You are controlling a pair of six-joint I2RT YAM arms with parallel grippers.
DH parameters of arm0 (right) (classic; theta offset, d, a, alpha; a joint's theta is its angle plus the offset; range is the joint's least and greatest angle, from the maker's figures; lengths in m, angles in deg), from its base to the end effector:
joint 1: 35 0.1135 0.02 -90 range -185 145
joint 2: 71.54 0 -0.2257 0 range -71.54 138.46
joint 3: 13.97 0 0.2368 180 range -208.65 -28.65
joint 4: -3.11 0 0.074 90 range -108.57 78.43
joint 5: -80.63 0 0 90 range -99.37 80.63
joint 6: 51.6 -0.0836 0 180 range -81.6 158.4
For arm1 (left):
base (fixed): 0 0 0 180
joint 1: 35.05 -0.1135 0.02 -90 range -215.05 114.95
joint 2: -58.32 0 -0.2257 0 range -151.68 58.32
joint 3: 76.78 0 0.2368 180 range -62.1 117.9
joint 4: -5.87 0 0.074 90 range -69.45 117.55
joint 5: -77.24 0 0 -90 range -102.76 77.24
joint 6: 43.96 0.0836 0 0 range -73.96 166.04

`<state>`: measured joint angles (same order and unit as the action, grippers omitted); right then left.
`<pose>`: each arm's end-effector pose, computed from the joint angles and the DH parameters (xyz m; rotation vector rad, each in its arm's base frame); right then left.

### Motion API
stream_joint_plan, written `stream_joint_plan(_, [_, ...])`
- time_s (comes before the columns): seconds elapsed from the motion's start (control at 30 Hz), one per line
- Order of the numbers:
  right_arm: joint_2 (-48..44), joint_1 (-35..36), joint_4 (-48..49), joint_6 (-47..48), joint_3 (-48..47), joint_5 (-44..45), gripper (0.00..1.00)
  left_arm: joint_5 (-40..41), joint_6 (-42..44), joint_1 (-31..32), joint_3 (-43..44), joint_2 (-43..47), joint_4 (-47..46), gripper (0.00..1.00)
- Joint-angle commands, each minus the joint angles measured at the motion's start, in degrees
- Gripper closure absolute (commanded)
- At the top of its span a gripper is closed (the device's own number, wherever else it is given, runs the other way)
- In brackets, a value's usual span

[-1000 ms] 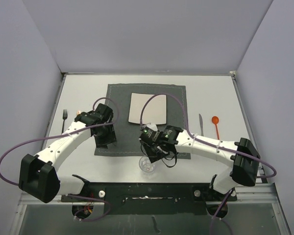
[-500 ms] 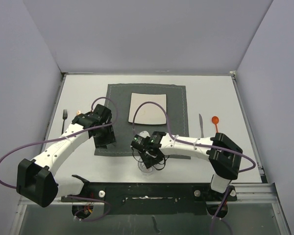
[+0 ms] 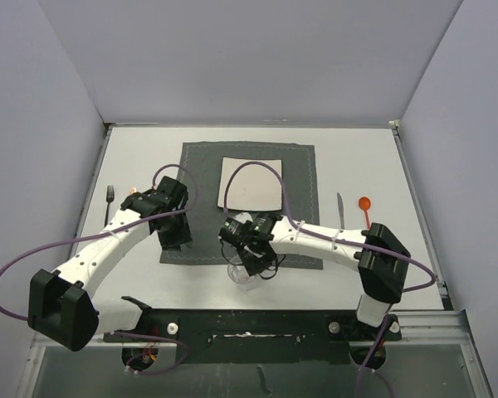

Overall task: Set the dinner table for one person
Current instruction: Pick up the cup at the center of the board, then place the cup on the napkin.

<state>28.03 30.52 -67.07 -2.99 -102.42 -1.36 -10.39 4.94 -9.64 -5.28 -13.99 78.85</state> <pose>0.1405 0.2806 0.1354 -0.5989 2.8770 0.0571 0.2112 -0.0965 0.1739 -0.4011 2.8493 -0.1749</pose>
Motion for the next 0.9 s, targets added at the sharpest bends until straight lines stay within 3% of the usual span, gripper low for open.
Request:
stream_joint_plan(0.0, [-6.7, -6.3, -6.3, 0.8, -8.7, 1.0, 1.00, 0.2, 0.3, -0.3, 0.3, 1.2, -1.5, 0.68])
stream_joint_plan(0.33, [-2.2, -26.6, -17.0, 8.4, -26.5, 2.9, 1.00, 1.5, 0.2, -0.3, -1.1, -1.0, -2.9, 0.66])
stream_joint_plan(0.5, [1.3, -35.1, -15.8, 12.8, -34.4, 2.5, 1.00, 2.5, 0.2, -0.2, -1.0, -2.6, -3.7, 0.52])
stream_joint_plan(0.53, [2.4, -36.3, -15.5, 13.7, -35.7, 2.3, 1.00, 2.8, 0.2, -0.2, -1.1, -2.7, -4.0, 0.41])
stream_joint_plan(0.6, [5.4, -38.3, -15.6, 15.1, -38.6, 1.9, 1.00, 3.4, 0.5, -0.2, -0.9, -2.6, -4.2, 0.07])
stream_joint_plan(0.63, [6.5, -39.2, -15.5, 15.7, -39.8, 1.6, 1.00, 4.1, 0.7, -0.2, -1.0, -2.4, -4.4, 0.03])
stream_joint_plan(0.87, [13.3, -43.4, -12.5, 18.2, -46.5, -0.4, 1.00, 7.6, 2.0, -0.3, -1.7, 1.5, -7.7, 0.02])
